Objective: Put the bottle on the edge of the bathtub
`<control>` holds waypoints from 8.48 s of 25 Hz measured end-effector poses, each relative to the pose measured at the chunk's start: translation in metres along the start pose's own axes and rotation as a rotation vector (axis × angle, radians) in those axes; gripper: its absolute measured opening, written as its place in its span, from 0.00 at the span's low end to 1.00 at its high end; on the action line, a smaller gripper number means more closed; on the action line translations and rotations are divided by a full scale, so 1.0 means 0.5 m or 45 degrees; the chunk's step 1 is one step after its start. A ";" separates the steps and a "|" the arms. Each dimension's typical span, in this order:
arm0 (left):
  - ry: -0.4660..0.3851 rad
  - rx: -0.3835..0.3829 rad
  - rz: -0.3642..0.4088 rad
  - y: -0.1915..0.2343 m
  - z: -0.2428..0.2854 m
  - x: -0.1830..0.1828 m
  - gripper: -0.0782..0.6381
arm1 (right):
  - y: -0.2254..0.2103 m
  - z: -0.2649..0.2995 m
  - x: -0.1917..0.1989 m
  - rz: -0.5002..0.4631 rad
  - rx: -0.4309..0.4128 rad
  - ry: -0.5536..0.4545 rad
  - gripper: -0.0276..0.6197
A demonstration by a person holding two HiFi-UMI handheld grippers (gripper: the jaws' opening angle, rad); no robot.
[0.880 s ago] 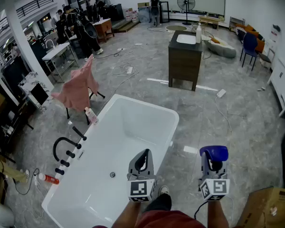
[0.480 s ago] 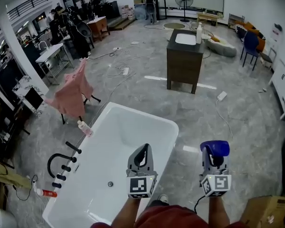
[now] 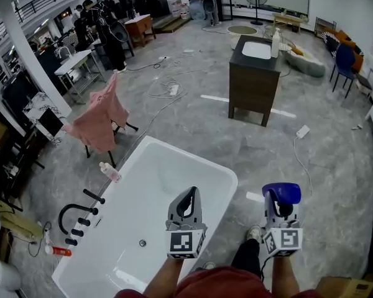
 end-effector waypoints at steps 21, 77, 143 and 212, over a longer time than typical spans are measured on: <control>0.020 -0.415 0.075 -0.089 0.552 -0.031 0.11 | -0.377 0.578 -0.017 -0.073 -0.403 0.002 0.28; 0.025 -1.973 -0.010 0.572 0.243 0.089 0.11 | 0.825 1.096 0.073 -0.189 -1.935 0.026 0.28; 0.277 -2.265 -0.624 0.949 0.228 0.571 0.11 | 1.543 0.982 0.860 -0.720 -2.446 0.315 0.38; -0.016 -1.832 0.217 0.520 0.370 -0.063 0.11 | 0.680 1.114 -0.135 0.019 -1.931 -0.220 0.36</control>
Point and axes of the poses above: the fingertips, and each gripper's own axes: z forward along the fingers, y to its left, x out of its underside, the point moved 4 cm from there along -z, backward along the fingers, and after that the axes turned 11 degrees about x, right-handed, at the moved point
